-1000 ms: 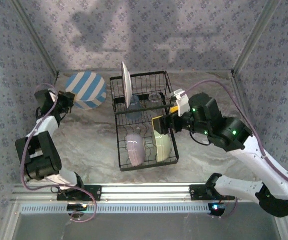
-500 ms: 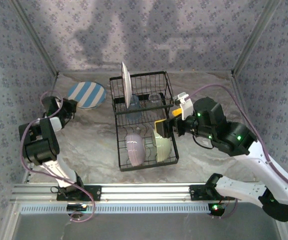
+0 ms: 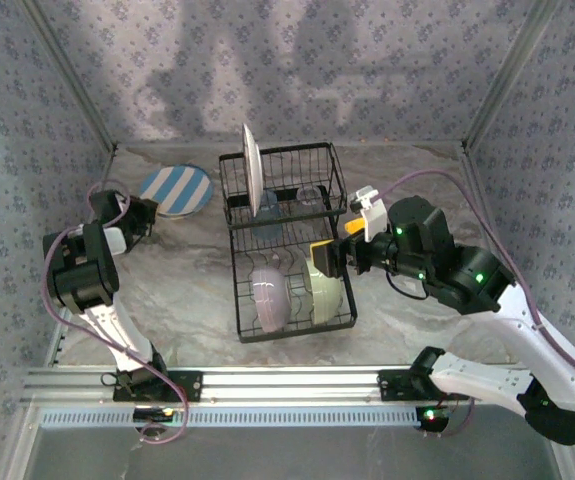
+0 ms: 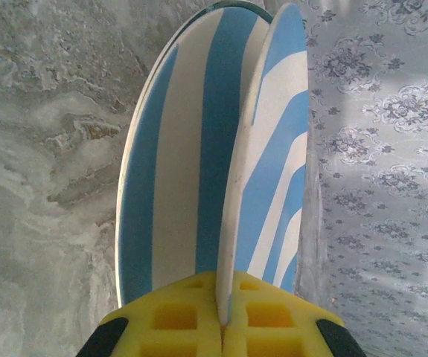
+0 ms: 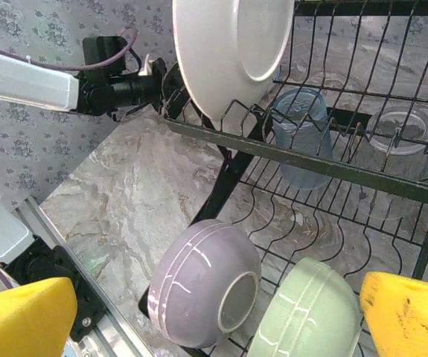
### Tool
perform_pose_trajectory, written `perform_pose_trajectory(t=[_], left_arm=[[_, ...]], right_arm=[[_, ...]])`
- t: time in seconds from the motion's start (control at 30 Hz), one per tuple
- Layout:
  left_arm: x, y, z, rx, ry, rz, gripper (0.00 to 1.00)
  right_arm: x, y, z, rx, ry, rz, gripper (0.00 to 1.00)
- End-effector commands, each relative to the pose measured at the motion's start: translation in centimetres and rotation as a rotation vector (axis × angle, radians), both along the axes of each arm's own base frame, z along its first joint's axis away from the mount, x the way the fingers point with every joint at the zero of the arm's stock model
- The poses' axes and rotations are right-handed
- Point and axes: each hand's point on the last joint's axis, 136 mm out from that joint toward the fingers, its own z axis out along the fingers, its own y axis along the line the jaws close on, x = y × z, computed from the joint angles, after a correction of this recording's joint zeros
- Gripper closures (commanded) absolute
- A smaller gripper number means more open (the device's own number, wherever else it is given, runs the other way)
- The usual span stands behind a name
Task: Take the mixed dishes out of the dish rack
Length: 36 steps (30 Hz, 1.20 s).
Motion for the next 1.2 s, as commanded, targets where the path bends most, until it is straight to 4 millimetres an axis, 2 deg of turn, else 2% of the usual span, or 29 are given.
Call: perform_pose_trajectory(t=[0.0, 0.37, 0.63, 0.83, 1.0, 1.17], left_arm=[[1.6, -0.1, 1.5, 0.017, -0.073, -0.022, 1.0], [2.4, -0.9, 0.7, 0.003, -0.056, -0.041, 0.91], [2.2, -1.4, 0.6, 0.002, -0.048, -0.042, 0.74], [1.8, -1.6, 0.8, 0.003, -0.046, -0.039, 0.52], [1.6, -1.7, 2.3, 0.028, -0.051, -0.037, 0.33], [1.2, -1.7, 3.5, 0.072, 0.007, -0.041, 0.19]], right_arm=[[-0.3, 0.4, -0.5, -0.004, 0.01, 0.024, 0.0], [-0.5, 0.7, -0.8, -0.002, 0.022, 0.034, 0.0], [-0.3, 0.6, -0.9, -0.006, 0.021, 0.026, 0.0], [-0.3, 0.5, -1.0, -0.012, 0.02, 0.02, 0.0], [-0.3, 0.3, -0.7, -0.012, 0.015, 0.015, 0.0], [-0.3, 0.3, -0.6, -0.01, 0.011, 0.014, 0.0]])
